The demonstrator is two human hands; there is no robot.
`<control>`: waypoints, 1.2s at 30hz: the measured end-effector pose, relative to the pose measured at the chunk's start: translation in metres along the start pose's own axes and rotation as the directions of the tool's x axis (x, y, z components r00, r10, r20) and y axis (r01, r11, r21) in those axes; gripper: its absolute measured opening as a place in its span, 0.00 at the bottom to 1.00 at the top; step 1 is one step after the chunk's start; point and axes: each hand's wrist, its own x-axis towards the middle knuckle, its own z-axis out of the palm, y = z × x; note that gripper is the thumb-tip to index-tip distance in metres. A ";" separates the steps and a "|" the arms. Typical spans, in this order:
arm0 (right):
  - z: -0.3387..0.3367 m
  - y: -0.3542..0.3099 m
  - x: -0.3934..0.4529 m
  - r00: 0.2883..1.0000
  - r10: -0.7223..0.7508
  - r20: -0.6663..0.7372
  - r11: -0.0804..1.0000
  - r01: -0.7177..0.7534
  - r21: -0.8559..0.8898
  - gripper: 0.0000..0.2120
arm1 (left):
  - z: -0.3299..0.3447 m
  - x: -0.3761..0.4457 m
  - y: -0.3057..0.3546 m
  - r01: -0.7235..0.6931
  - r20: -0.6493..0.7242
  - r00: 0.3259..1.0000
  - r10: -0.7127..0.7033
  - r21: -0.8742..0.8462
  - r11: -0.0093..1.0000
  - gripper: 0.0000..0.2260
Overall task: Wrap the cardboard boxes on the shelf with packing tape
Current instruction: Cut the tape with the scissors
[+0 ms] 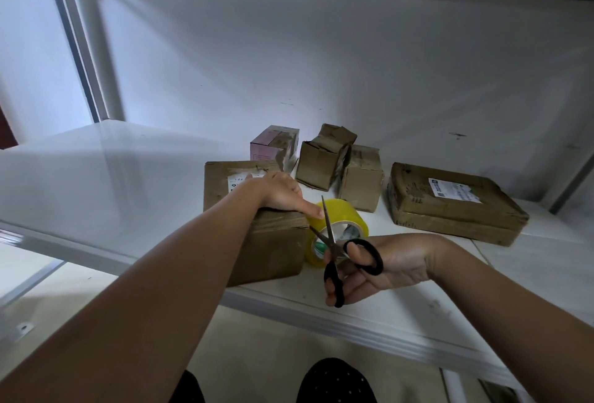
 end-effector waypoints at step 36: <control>0.022 -0.008 0.036 0.893 0.079 -0.443 0.984 0.000 0.176 0.18 | -0.003 0.004 -0.004 0.052 0.033 0.999 -0.040 -0.539 0.840 0.18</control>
